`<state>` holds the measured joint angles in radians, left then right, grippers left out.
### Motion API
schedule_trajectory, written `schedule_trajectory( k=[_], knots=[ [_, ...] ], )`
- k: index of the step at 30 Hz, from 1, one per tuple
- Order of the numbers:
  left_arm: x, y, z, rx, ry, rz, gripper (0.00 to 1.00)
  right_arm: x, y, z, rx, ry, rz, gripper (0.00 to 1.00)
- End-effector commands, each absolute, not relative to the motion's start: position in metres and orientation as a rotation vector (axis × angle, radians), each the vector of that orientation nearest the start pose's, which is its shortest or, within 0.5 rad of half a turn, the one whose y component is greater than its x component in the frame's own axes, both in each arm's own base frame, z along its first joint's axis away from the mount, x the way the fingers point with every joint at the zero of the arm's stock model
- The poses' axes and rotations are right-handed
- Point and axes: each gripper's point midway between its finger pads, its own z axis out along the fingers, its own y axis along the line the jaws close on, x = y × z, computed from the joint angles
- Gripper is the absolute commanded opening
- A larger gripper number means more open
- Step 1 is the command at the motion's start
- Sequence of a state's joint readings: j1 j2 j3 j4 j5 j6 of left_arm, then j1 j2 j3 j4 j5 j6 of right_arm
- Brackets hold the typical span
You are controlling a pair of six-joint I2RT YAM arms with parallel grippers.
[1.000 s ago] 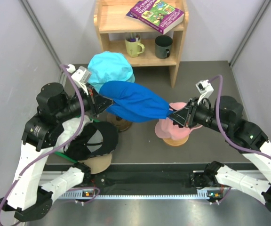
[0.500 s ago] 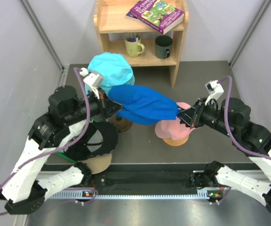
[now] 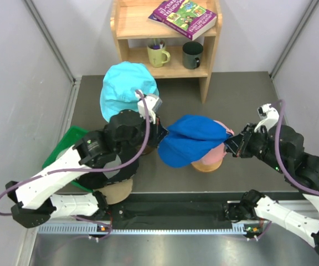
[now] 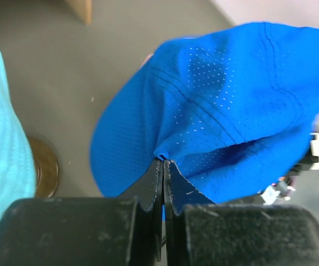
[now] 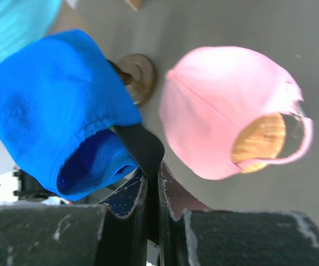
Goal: Stack the hats
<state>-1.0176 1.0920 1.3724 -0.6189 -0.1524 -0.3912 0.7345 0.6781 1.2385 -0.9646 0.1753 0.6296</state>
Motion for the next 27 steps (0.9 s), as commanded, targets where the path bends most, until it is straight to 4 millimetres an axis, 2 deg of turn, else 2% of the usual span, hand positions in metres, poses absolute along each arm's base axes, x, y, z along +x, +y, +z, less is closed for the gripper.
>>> schedule_trajectory(
  k=[1,4,5,9,13,16,20,23,24,27],
  knots=[
    [0.208,-0.296,0.351,0.4,1.911,-0.768,0.0,0.169,0.121,0.315,0.056,2.083,0.575,0.0],
    [0.214,-0.302,0.339,0.385,1.922,-0.753,0.0,0.179,0.119,0.307,0.052,2.096,0.505,0.0],
    [0.218,-0.305,0.343,0.379,1.89,-0.753,0.0,0.181,0.118,0.306,0.046,2.091,0.489,0.0],
    [0.227,-0.307,0.338,0.374,1.856,-0.719,0.0,0.194,0.117,0.304,0.023,2.087,0.435,0.0],
    [0.228,-0.323,0.319,0.401,1.888,-0.74,0.0,0.203,0.111,0.297,0.009,2.105,0.394,0.0],
    [0.234,-0.331,0.312,0.397,1.872,-0.744,0.0,0.206,0.104,0.295,0.013,2.108,0.367,0.0],
    [0.242,-0.34,0.29,0.421,1.927,-0.693,0.0,0.208,0.103,0.286,-0.019,2.14,0.381,0.0],
    [0.235,-0.348,0.288,0.445,1.948,-0.742,0.0,0.205,0.102,0.279,-0.033,2.181,0.378,0.0],
    [0.234,-0.348,0.289,0.446,1.95,-0.75,0.17,0.204,0.1,0.278,-0.03,2.191,0.37,0.0],
    [0.229,-0.345,0.301,0.446,1.931,-0.778,0.5,0.198,0.096,0.273,-0.036,2.227,0.359,0.0]
  ],
)
